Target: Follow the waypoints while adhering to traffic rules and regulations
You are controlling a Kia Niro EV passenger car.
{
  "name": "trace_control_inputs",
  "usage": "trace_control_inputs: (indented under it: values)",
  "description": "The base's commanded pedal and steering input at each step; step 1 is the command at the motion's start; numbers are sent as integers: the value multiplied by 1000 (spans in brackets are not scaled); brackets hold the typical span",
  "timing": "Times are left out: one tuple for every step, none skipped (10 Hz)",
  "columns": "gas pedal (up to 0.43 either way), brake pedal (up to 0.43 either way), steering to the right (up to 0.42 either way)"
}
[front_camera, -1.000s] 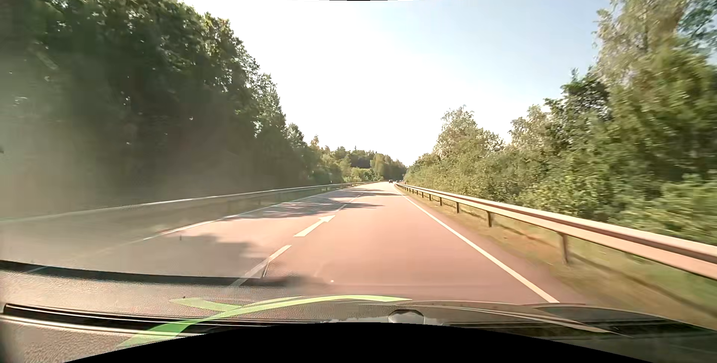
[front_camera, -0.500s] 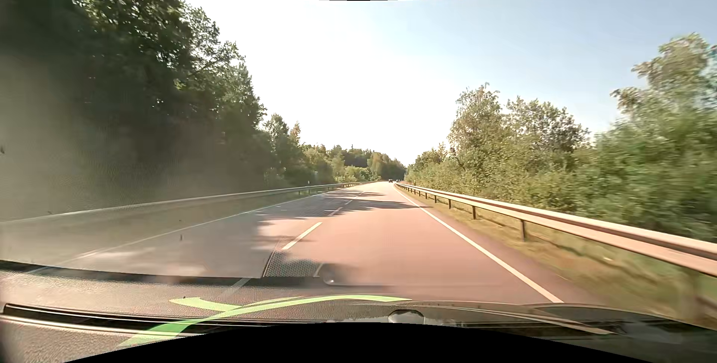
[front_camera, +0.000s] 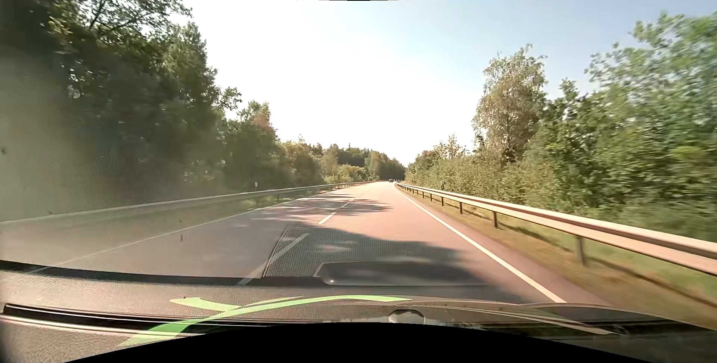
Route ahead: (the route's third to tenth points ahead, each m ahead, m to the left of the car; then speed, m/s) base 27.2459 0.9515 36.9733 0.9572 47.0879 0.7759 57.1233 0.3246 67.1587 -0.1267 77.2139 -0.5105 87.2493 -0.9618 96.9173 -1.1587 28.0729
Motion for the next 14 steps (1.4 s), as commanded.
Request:
trace_control_inputs:
  values:
    - [110,0,1]
    - [118,0,1]
    - [118,0,1]
    - [118,0,1]
    - [118,0,2]
    - [118,0,2]
    - [118,0,2]
    - [118,0,2]
    - [118,0,2]
    - [118,0,2]
    - [118,0,2]
    - [130,0,2]
    - [138,0,2]
    - [150,0,2]
